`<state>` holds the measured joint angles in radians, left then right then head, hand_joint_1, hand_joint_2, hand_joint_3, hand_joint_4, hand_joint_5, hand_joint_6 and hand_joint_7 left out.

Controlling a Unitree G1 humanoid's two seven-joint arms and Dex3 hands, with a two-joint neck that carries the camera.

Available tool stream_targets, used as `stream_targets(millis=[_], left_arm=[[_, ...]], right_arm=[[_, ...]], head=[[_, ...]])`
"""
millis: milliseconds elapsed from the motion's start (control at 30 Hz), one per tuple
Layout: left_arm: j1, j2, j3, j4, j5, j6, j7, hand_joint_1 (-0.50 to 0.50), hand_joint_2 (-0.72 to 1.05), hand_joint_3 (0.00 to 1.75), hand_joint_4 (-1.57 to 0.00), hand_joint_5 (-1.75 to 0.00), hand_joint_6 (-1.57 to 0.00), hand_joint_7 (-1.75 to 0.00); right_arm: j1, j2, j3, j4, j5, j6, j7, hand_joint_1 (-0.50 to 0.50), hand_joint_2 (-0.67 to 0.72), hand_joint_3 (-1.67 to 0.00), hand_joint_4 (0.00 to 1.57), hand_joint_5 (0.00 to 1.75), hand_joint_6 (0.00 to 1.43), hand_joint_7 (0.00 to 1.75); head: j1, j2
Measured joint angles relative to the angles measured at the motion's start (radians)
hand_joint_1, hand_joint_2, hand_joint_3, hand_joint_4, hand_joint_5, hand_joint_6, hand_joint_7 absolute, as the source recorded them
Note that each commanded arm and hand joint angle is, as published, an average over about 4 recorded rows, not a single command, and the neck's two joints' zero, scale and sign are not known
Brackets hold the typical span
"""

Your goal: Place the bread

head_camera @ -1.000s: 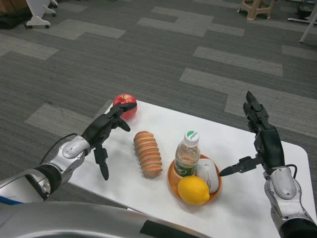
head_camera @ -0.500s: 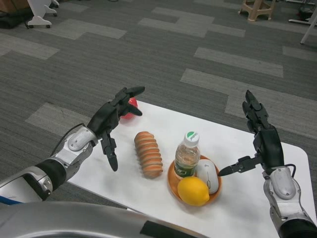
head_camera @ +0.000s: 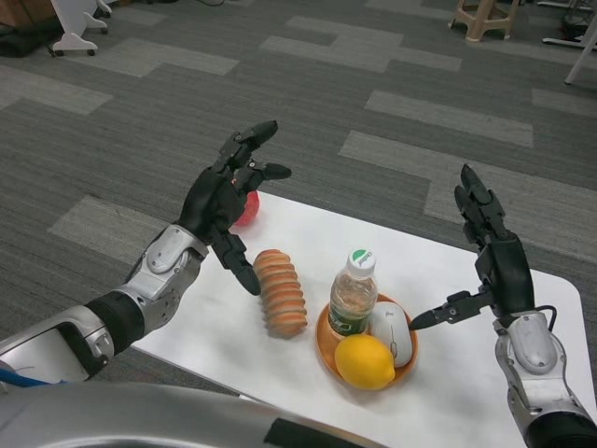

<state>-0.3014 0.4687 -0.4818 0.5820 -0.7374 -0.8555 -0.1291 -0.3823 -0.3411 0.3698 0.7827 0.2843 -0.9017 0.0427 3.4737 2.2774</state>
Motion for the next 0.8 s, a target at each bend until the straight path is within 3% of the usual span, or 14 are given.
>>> stream_targets(millis=[67, 167, 267, 433, 800], left_arm=[[-0.002, -0.001, -0.011, -0.008, -0.01, 0.0, 0.003, -0.5, -0.72, 0.09, 0.0, -0.51, 0.0, -0.03], [-0.004, 0.0, -0.054, -0.038, -0.104, -0.001, 0.01, -0.5, -0.72, 0.09, 0.0, -0.21, 0.0, 0.0], [-0.005, -0.003, -0.109, -0.072, -0.23, -0.002, 0.012, -0.5, -0.72, 0.09, 0.0, -0.05, 0.0, 0.0], [-0.005, -0.005, -0.131, -0.107, -0.312, -0.002, 0.012, -0.5, -0.72, 0.09, 0.0, 0.0, 0.0, 0.0], [-0.005, -0.005, -0.136, -0.118, -0.318, -0.002, 0.012, -0.5, -0.72, 0.09, 0.0, 0.0, 0.0, 0.0]], right_arm=[[0.0, 0.0, 0.0, -0.001, 0.0, 0.0, 0.0, -0.17, 0.15, 0.0, 0.0, 0.0, 0.0, 0.0], [0.001, 0.0, 0.0, -0.005, 0.0, 0.0, 0.0, -0.17, 0.15, 0.0, 0.0, 0.0, 0.0, 0.0], [0.002, -0.001, -0.001, -0.013, 0.0, 0.0, 0.0, -0.17, 0.15, 0.0, 0.0, 0.0, 0.0, 0.0], [0.004, -0.001, -0.001, -0.024, 0.0, 0.0, 0.0, -0.17, 0.15, 0.0, 0.0, 0.0, 0.0, 0.0], [0.006, -0.001, -0.001, -0.033, 0.0, 0.0, 0.0, -0.16, 0.15, 0.0, 0.0, 0.0, 0.0, 0.0]], head=[[-0.003, 0.001], [-0.003, 0.001], [-0.004, 0.003], [-0.005, 0.006], [-0.007, 0.008]])
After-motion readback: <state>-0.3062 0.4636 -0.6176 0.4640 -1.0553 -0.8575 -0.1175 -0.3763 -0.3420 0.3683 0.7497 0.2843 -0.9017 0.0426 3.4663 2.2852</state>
